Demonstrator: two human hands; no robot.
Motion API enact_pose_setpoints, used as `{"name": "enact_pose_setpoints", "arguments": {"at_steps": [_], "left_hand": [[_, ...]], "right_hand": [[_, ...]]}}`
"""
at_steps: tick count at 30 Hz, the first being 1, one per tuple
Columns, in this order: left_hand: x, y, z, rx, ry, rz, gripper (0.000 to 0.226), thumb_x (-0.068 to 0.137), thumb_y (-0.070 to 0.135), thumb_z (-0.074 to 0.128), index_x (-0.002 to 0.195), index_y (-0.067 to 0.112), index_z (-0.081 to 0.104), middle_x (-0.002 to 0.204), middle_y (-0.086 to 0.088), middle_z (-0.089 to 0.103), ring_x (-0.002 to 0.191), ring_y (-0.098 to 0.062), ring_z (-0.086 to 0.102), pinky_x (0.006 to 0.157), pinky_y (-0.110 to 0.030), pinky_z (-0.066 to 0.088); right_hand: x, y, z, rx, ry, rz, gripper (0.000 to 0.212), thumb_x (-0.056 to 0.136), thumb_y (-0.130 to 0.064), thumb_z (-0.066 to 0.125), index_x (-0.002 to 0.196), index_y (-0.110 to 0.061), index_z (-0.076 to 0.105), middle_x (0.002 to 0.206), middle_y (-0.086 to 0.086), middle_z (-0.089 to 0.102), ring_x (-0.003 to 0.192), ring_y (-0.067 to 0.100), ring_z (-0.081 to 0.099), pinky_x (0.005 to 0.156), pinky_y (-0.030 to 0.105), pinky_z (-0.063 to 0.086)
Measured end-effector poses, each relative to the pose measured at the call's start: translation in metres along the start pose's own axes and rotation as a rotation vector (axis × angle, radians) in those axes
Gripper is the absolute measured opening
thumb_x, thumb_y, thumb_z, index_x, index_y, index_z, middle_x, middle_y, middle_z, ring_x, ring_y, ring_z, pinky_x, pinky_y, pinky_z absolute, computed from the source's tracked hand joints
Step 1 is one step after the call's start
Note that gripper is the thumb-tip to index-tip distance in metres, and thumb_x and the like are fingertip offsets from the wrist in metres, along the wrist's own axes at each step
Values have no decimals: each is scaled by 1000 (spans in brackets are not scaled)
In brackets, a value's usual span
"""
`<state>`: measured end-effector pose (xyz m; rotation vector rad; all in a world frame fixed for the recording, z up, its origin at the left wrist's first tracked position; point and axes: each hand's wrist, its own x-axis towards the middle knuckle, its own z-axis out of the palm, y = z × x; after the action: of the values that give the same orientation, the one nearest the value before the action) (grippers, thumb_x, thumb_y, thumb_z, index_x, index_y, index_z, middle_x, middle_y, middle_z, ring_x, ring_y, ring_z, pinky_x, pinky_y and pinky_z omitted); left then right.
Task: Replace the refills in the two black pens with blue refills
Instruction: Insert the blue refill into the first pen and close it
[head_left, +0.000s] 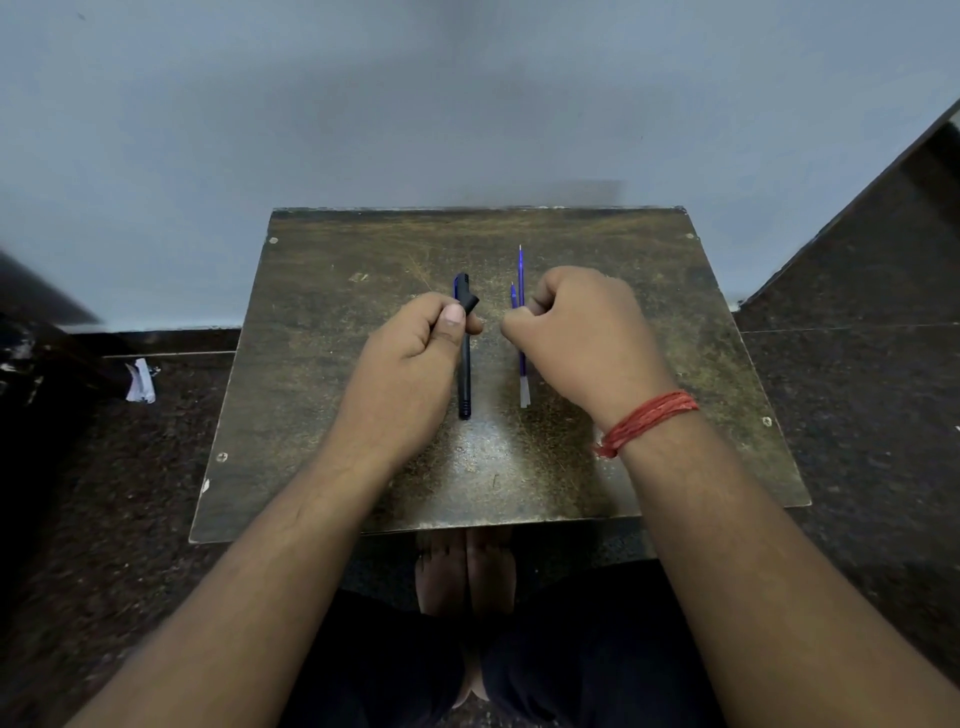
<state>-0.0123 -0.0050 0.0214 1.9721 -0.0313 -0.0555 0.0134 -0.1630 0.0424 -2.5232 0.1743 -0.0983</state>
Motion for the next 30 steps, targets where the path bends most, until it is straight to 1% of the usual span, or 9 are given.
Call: {"name": "enact_pose_setpoints", "arguments": {"at_steps": [3, 5, 7, 10, 12, 14, 18, 24, 30], "left_hand": [[0, 1, 1, 9, -7, -2, 29, 109, 29, 41, 98, 22, 67, 55, 27, 52, 52, 4, 43, 59, -29, 30], [0, 1, 1, 12, -6, -9, 30, 109, 30, 41, 98, 23, 67, 56, 29, 53, 54, 5, 45, 60, -29, 32], [-1, 1, 1, 14, -6, -10, 30, 109, 31, 41, 98, 25, 68, 57, 29, 53, 54, 6, 46, 60, -29, 32], [-1, 1, 1, 22, -6, -3, 30, 109, 31, 40, 96, 27, 67, 57, 30, 53, 53, 6, 46, 60, -29, 31], [-1, 1, 2, 25, -8, -5, 30, 109, 30, 41, 95, 27, 67, 56, 29, 53, 52, 6, 45, 59, -29, 31], [-1, 1, 2, 25, -10, -9, 29, 109, 30, 41, 95, 27, 66, 56, 28, 52, 52, 4, 44, 59, -29, 30], [-1, 0, 2, 25, -6, -17, 30, 109, 30, 41, 97, 24, 67, 54, 27, 51, 51, 4, 43, 58, -29, 30], [0, -1, 3, 10, -8, -6, 30, 109, 27, 41, 98, 20, 67, 52, 26, 50, 50, 4, 42, 58, -29, 29], [0, -4, 2, 29, -21, 13, 30, 107, 33, 41, 96, 24, 67, 55, 25, 51, 52, 2, 42, 59, -31, 29]], "right_hand": [[1, 0, 0, 150, 4, 4, 18, 74, -27, 65, 73, -10, 59, 62, -4, 60, 54, 10, 51, 47, 24, 38], [3, 3, 1, 262, 6, 11, 18, 73, -23, 66, 73, -7, 57, 60, -5, 55, 50, 8, 43, 45, 25, 36], [5, 6, 3, 355, 18, 32, 19, 72, -20, 67, 73, -5, 55, 58, -7, 50, 47, 5, 39, 45, 22, 35], [7, 9, 5, 514, 33, 88, 15, 71, -16, 66, 75, -5, 57, 60, -7, 51, 52, 7, 43, 52, 26, 39], [9, 8, 6, 715, 32, 174, 10, 74, -9, 67, 83, -9, 61, 67, -2, 58, 56, 10, 50, 53, 28, 42], [11, 8, 6, 933, 23, 266, 15, 78, -1, 65, 88, -12, 62, 71, 4, 61, 55, 12, 51, 50, 26, 40], [13, 11, 6, 1219, 4, 345, 15, 85, 4, 62, 81, -9, 68, 60, 0, 61, 51, 10, 53, 47, 23, 41], [14, 11, 2, 1422, 19, 413, 16, 89, 3, 63, 78, -9, 62, 59, 0, 62, 54, 11, 59, 49, 20, 45], [13, 11, 3, 1420, 19, 369, 17, 90, 2, 64, 78, -10, 63, 63, 2, 62, 56, 12, 59, 50, 21, 46]]}}
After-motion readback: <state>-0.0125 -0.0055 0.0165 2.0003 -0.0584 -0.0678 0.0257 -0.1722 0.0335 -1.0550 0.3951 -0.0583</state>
